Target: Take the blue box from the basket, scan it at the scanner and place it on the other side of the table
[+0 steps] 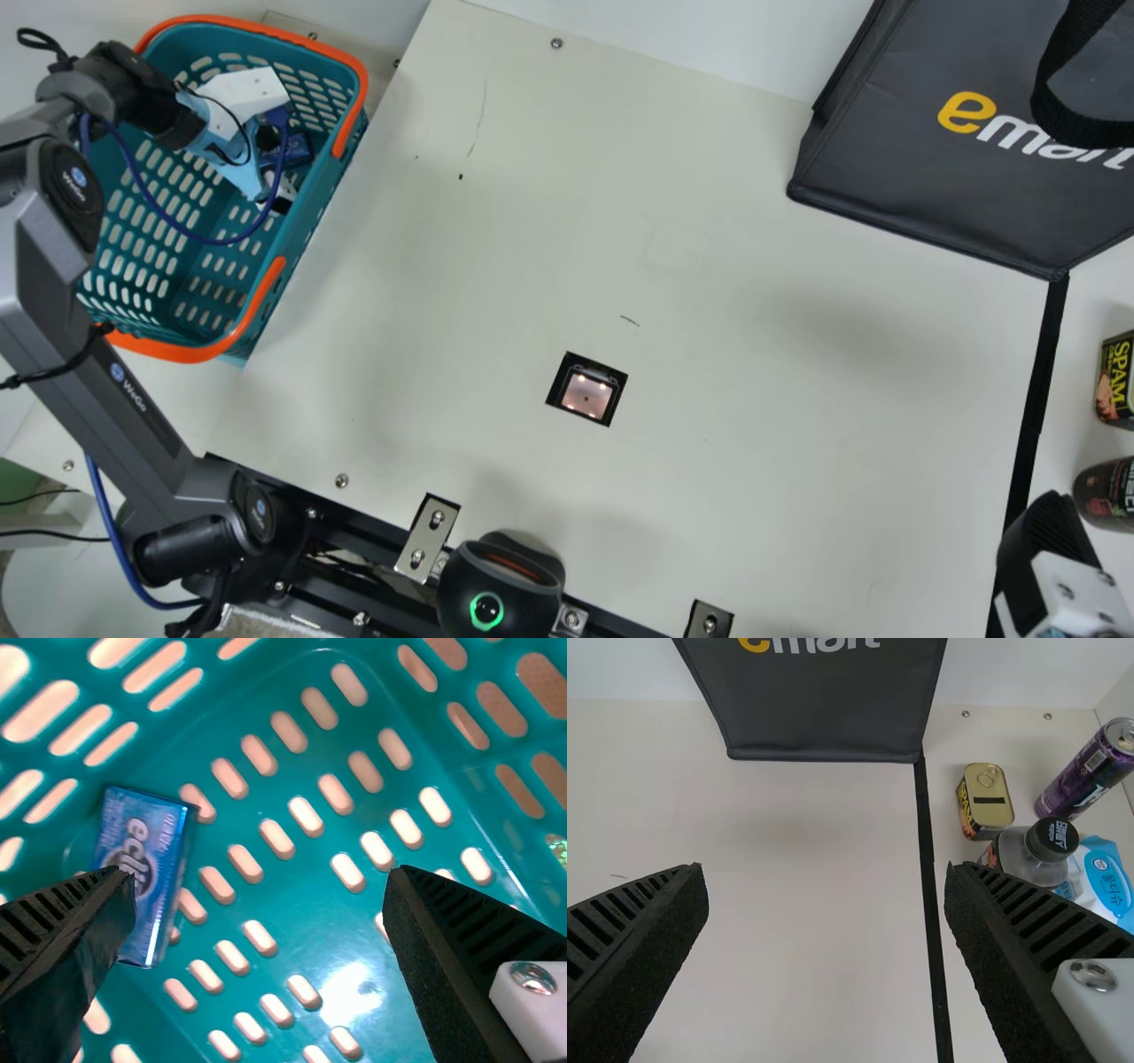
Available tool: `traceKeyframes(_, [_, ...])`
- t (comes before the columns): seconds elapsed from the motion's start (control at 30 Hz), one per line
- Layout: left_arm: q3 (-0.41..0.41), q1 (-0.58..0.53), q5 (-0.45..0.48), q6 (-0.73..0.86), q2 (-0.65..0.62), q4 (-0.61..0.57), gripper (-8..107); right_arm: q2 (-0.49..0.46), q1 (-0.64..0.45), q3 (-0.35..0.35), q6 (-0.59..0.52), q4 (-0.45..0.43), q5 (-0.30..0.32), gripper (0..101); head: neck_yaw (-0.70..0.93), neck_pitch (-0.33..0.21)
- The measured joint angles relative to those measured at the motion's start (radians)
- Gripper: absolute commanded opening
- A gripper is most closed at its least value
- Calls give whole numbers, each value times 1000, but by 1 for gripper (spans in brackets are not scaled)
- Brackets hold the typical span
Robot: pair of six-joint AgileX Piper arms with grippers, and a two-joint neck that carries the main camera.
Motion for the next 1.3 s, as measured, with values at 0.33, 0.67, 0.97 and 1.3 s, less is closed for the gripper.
traceKeyframes(0.33, [-10,-3,-51,11,32,8,90,0,0,0,0,0,0,95,0,0])
traceKeyframes(0.67, [-21,-3,-35,-12,60,25,90,0,0,0,0,0,0,95,0,0])
traceKeyframes(0.97, [-4,4,42,-25,40,33,90,0,0,0,0,0,0,95,2,0])
traceKeyframes(1.3, [25,9,13,-31,-4,-13,90,0,0,0,0,0,-1,95,2,0])
